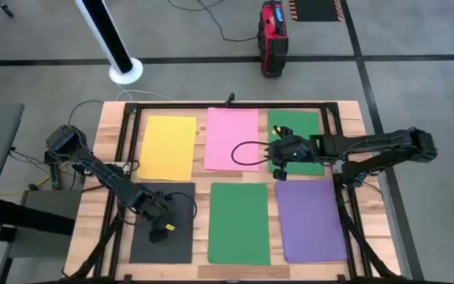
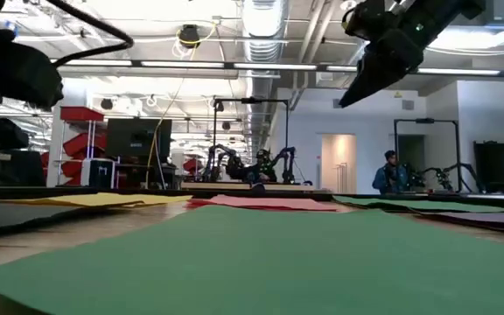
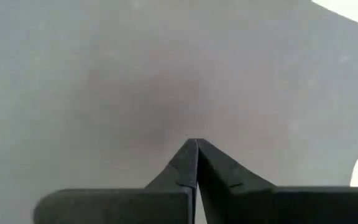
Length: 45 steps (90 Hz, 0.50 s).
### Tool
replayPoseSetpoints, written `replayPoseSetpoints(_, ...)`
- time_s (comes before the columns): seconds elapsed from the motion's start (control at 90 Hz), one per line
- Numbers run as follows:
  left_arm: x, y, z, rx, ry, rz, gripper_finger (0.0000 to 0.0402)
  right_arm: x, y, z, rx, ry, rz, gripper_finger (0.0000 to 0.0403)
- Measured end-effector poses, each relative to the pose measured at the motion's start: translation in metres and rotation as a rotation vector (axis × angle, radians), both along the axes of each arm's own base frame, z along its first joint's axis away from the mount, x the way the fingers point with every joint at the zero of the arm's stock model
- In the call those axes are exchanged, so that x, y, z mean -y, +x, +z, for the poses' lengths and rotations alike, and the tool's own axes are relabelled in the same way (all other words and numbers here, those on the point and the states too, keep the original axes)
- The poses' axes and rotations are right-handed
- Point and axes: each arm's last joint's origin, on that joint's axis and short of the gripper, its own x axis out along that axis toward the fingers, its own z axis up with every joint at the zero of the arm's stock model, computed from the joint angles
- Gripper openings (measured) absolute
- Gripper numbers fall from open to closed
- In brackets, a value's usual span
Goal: Organize paper
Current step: Stack the top green colored paper on top of the bottom green colored paper
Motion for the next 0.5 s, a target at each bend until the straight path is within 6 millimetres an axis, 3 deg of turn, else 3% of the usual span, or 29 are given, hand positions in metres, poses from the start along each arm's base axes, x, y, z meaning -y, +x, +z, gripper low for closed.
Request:
replayPoseSetpoints(0.144,0.006,0.006,0.004,0.07,-0.071,0.087,0.0,0.005,-0.002,-0.005,-0.039,0.007,-0.024,0.0091)
replayPoseSetpoints(0.222,0.013,0.01,0.008,0.177,-0.077,0.102,0.0,0.009,-0.006,-0.018,-0.081,0.016,-0.029,0.0087)
replayPoseSetpoints(0.5,0.006,0.025,0.016,0.467,0.129,0.248,0.0,0.028,-0.022,-0.067,-0.06,0.165,0.008,0.0041)
